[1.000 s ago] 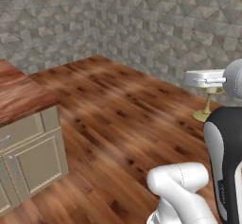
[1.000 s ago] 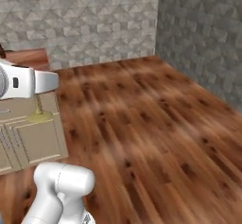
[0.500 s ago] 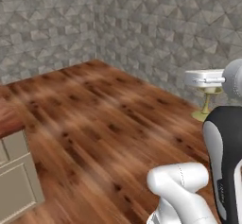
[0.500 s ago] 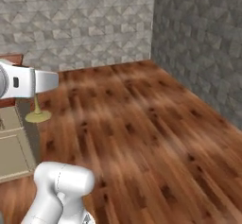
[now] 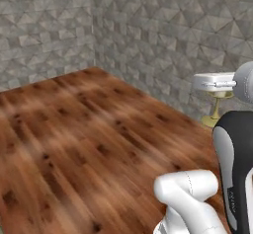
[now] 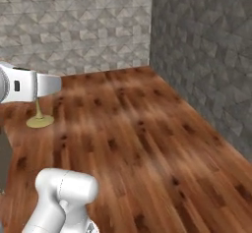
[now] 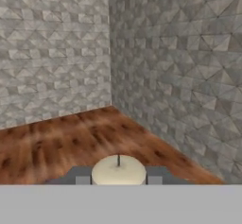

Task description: Get the candle and the beer from the cabinet and move them to the dining counter.

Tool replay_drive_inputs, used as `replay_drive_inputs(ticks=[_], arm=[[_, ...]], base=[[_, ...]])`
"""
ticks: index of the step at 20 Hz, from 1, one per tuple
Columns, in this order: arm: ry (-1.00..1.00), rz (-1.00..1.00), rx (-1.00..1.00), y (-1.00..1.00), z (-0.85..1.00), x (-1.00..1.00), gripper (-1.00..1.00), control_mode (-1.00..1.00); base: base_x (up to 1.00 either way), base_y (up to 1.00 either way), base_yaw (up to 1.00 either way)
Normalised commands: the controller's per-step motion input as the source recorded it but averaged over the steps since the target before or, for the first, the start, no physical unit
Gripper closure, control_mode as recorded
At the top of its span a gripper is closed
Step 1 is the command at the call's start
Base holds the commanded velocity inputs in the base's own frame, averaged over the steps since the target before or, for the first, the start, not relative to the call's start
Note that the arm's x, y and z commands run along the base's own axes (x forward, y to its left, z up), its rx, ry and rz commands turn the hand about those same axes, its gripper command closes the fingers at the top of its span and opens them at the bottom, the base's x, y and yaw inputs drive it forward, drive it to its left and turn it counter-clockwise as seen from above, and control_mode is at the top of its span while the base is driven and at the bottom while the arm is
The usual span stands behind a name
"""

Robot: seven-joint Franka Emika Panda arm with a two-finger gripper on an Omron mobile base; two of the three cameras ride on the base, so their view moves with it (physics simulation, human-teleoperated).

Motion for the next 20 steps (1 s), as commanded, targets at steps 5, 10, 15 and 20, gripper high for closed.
replay_drive_inputs(ticks=[5, 10, 15, 20], arm=[[0.0, 0.0, 0.0, 0.0, 0.0, 0.0, 1.0, 1.0], [0.0, 0.0, 0.0, 0.0, 0.0, 0.0, 1.0, 1.0], [0.0, 0.0, 0.0, 0.0, 0.0, 0.0, 1.0, 1.0], [0.0, 0.0, 0.0, 0.0, 0.0, 0.0, 1.0, 1.0]], base=[[1.0, -0.91, 0.15], [1.0, -0.77, 0.23], [1.0, -0.26, 0.5], [1.0, -0.09, 0.78]])
